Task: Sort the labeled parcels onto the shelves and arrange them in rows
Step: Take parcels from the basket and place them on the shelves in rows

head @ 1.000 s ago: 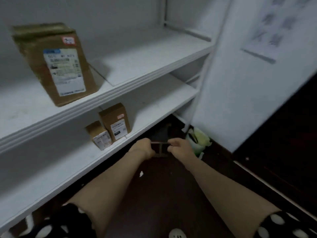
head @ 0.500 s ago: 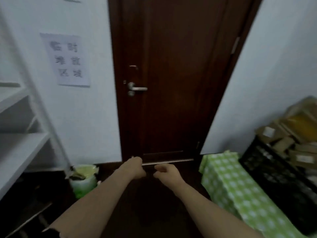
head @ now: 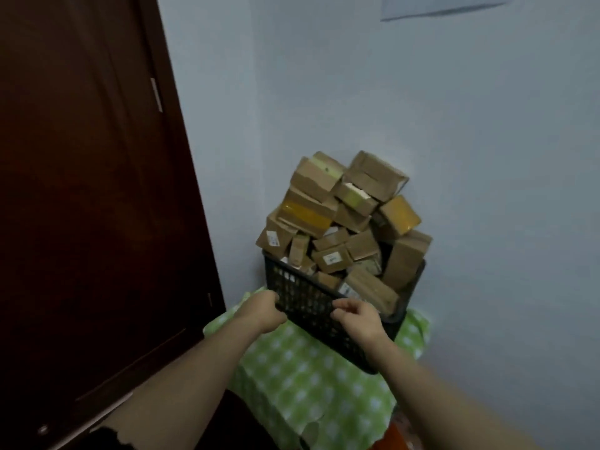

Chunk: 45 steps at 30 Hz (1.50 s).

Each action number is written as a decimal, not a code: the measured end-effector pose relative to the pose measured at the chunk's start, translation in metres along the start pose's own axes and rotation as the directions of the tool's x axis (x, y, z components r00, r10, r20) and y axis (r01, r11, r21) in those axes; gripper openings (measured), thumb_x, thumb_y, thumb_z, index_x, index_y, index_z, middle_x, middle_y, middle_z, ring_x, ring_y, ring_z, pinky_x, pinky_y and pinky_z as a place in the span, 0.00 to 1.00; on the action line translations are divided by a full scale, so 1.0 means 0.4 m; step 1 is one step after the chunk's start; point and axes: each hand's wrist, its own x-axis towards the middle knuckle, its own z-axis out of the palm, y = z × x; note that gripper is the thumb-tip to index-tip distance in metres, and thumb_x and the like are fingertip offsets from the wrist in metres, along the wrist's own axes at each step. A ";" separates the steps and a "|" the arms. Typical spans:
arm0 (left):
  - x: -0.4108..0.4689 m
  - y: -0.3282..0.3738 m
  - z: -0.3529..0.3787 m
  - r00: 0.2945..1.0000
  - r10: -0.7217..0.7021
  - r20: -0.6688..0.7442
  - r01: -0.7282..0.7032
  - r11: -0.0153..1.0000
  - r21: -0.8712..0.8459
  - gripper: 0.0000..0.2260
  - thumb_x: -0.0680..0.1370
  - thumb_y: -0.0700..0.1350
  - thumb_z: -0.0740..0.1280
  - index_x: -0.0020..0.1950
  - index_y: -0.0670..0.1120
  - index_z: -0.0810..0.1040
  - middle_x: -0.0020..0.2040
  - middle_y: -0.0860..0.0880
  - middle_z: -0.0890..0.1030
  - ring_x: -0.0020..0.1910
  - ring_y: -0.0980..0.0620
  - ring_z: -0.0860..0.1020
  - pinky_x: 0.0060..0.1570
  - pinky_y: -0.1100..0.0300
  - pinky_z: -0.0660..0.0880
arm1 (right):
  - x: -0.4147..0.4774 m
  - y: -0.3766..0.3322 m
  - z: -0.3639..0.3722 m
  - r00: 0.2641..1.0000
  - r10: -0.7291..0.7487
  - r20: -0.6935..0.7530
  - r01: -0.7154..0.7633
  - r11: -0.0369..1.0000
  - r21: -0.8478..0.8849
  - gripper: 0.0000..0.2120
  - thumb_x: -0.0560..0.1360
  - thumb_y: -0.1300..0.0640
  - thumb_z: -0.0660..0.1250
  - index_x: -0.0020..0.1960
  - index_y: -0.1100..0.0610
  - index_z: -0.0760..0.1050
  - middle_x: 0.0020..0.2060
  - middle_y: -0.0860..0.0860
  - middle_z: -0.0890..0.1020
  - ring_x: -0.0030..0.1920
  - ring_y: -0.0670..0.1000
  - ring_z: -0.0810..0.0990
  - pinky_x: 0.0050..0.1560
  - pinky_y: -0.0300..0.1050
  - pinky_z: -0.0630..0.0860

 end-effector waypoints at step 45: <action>0.726 0.769 -0.264 0.893 -0.009 -0.449 -0.286 0.760 -0.584 0.16 0.77 0.52 0.64 0.34 0.51 0.61 0.48 0.49 0.72 0.44 0.51 0.69 0.39 0.59 0.65 | 0.723 -0.280 -0.520 0.882 -0.308 -0.356 0.404 0.883 0.237 0.29 0.76 0.62 0.64 0.74 0.52 0.59 0.51 0.40 0.72 0.42 0.31 0.72 0.41 0.28 0.70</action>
